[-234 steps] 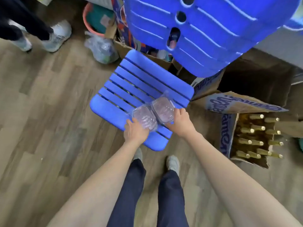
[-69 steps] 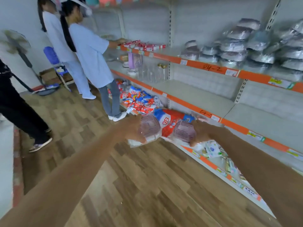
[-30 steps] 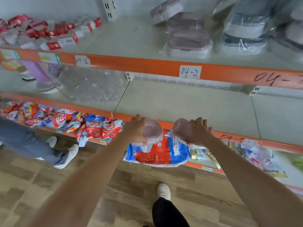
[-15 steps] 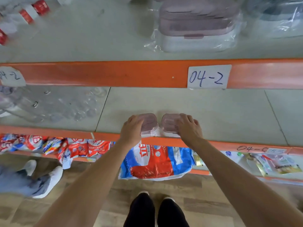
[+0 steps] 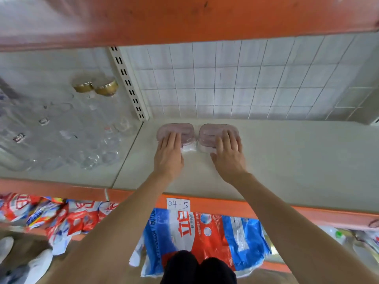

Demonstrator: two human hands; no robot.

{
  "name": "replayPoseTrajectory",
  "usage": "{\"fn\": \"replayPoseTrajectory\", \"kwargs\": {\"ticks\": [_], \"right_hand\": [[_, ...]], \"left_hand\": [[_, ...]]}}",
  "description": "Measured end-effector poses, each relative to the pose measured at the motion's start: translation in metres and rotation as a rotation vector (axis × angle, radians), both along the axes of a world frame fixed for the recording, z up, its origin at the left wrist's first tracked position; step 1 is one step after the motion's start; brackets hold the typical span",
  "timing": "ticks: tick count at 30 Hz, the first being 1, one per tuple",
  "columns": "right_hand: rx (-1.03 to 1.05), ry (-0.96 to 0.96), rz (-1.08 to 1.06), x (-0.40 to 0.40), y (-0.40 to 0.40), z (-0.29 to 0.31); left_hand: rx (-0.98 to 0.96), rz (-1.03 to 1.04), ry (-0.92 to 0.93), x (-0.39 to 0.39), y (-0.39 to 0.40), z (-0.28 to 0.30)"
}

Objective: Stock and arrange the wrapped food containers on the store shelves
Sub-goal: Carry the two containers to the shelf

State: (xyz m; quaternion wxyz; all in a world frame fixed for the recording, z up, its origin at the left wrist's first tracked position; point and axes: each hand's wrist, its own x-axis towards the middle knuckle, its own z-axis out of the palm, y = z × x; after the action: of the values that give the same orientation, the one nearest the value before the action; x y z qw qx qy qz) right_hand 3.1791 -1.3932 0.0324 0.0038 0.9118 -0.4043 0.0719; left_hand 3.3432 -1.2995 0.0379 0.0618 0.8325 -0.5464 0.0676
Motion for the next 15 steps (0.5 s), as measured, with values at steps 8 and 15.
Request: {"fn": "replayPoseTrajectory", "kwargs": {"ticks": [8,15], "right_hand": [[0.014,0.095,0.009,0.001,0.001,0.013],[0.078,0.053,0.064,-0.028,0.052,0.035]], "left_hand": [[0.061,-0.119,0.004,0.008,0.012,0.021],[0.205,-0.310,-0.009,-0.034,0.055,0.058]]}}
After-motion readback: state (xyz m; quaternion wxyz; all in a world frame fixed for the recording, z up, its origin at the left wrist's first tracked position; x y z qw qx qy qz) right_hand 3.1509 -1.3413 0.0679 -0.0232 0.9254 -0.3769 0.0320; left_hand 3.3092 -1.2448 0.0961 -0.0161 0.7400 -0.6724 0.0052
